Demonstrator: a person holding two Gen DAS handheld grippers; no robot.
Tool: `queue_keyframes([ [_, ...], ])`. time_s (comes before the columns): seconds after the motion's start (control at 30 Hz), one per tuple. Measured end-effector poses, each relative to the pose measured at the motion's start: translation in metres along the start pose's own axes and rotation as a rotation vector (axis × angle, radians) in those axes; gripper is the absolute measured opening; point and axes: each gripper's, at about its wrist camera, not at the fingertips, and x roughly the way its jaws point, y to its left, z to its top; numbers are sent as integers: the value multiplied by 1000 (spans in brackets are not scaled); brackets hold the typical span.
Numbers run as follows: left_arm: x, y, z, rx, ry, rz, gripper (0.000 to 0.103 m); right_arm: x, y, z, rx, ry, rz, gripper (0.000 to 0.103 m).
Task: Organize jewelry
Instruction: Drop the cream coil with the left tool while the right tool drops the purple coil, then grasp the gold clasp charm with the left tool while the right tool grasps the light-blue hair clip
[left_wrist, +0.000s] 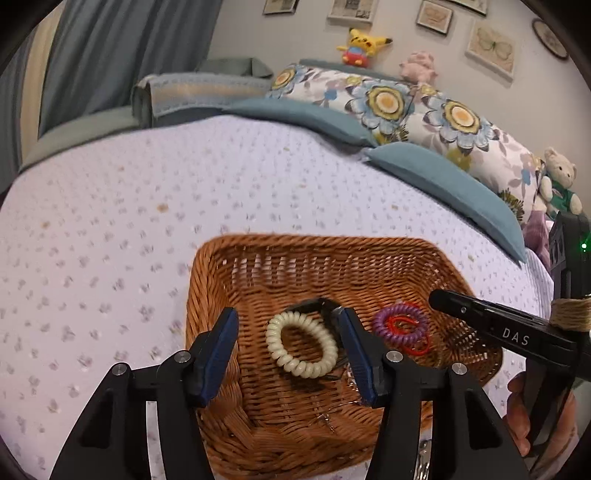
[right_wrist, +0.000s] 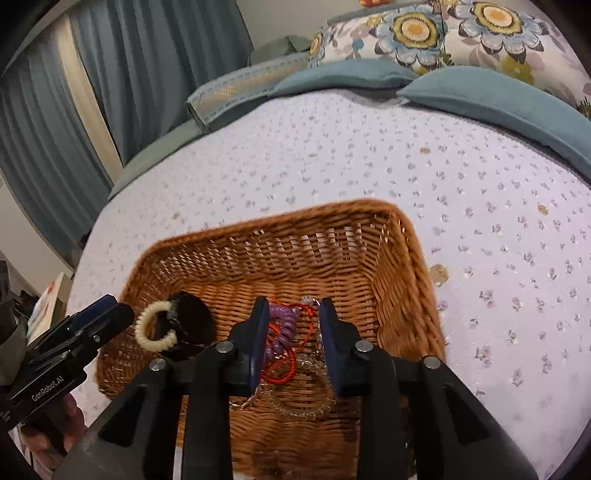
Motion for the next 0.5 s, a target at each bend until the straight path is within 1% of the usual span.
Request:
queue_keyframes([
  [0.2, -33, -11, 6, 28, -72, -40, 59, -31, 14, 0, -28, -61, 35, 33],
  [0.43, -69, -18, 2, 44, -112, -71, 59, -64, 31, -5, -63, -95, 62, 33],
  [0.5, -84, -18, -3, 45, -123, -82, 59, -81, 36, -13, -80, -106, 72, 33],
])
